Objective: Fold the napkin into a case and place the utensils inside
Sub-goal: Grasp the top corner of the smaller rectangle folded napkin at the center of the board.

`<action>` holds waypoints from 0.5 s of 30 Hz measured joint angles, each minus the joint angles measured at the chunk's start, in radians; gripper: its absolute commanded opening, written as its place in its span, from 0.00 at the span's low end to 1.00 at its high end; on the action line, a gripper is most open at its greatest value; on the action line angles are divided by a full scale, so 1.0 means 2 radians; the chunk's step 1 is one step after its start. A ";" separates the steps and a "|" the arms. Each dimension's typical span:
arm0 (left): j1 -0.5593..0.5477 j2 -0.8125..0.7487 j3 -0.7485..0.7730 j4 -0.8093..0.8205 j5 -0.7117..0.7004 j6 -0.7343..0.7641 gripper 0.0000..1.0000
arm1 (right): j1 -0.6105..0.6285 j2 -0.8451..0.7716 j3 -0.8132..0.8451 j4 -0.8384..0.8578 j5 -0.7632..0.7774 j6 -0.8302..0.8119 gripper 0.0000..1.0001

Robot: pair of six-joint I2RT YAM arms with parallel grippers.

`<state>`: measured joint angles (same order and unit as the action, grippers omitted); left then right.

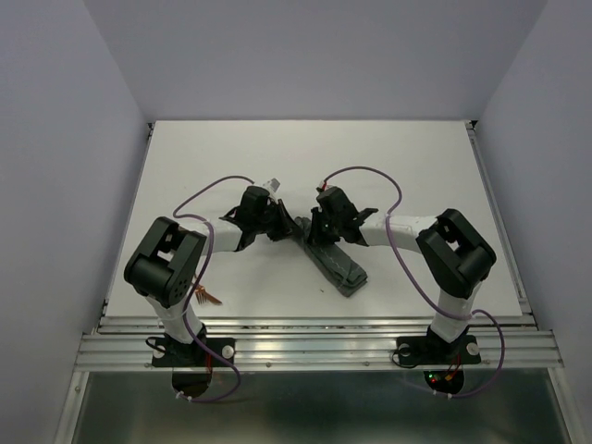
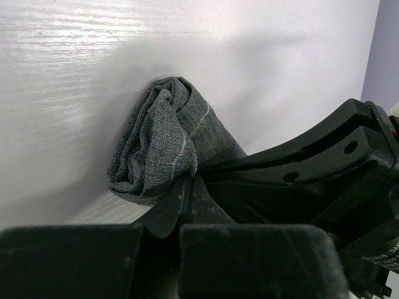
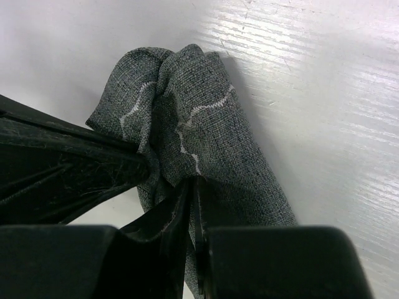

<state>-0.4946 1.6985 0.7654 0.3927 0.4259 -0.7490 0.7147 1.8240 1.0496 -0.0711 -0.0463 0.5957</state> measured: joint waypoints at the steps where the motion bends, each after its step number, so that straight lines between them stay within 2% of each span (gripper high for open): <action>1: -0.001 0.001 0.002 0.000 0.000 0.000 0.00 | 0.000 0.000 0.000 0.000 -0.001 0.000 0.12; 13: -0.014 0.031 0.028 -0.001 -0.002 -0.001 0.00 | 0.000 0.001 0.000 0.004 -0.013 0.000 0.12; 15: -0.015 0.037 0.035 -0.006 -0.005 0.001 0.07 | 0.000 0.001 0.000 0.005 -0.015 0.000 0.12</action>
<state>-0.5247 1.7725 0.8349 0.3817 0.4164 -0.7467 0.7147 1.8263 1.0496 -0.0608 -0.0757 0.5953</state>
